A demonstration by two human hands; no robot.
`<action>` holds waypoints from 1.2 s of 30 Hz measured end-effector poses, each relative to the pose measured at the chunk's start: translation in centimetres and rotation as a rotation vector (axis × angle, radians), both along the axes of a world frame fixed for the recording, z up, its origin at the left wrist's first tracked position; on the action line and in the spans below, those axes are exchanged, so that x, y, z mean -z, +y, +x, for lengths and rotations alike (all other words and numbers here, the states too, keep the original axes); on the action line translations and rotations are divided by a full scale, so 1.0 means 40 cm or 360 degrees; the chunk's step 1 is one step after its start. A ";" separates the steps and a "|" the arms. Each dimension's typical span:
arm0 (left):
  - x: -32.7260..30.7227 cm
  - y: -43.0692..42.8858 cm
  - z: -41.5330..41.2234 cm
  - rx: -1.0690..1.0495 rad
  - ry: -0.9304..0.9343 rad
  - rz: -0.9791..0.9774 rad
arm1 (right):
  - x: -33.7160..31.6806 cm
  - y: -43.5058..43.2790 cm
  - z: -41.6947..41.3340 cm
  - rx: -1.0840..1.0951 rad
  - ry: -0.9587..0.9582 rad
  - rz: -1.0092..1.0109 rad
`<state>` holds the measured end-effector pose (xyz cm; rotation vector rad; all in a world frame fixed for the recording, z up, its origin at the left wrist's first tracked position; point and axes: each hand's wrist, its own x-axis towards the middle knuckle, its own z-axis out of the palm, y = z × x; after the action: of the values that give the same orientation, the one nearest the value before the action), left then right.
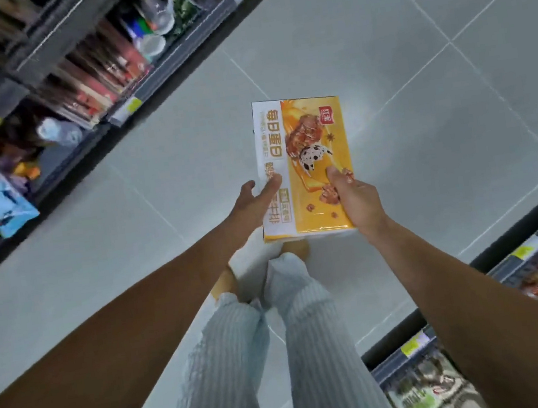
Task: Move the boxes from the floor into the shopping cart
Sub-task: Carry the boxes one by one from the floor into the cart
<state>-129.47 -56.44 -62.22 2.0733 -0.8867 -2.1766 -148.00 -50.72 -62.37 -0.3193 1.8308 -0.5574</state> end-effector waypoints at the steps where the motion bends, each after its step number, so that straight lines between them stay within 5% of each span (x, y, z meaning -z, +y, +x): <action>1: -0.023 0.018 0.050 -0.0011 0.0022 -0.0045 | -0.027 -0.004 0.038 -0.0078 0.0008 0.0018; 8: -0.137 0.181 0.380 -0.0518 0.0073 -0.0214 | -0.167 -0.011 0.363 -0.0623 0.0149 -0.0040; 15: -0.240 0.417 0.862 -0.1175 0.0069 -0.0301 | -0.308 0.067 0.910 -0.1187 0.0222 -0.0103; 25: -0.455 0.752 1.514 -0.1727 -0.0159 -0.0558 | -0.474 0.247 1.665 -0.1849 0.0042 -0.0397; 36: -0.641 1.025 1.949 -0.2381 -0.0450 -0.0675 | -0.669 0.409 2.285 -0.2629 -0.0215 -0.0643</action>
<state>-51.51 -15.43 -36.59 1.7522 0.2662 -0.8205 -56.61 -34.37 -35.61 -1.7480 0.7921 0.2574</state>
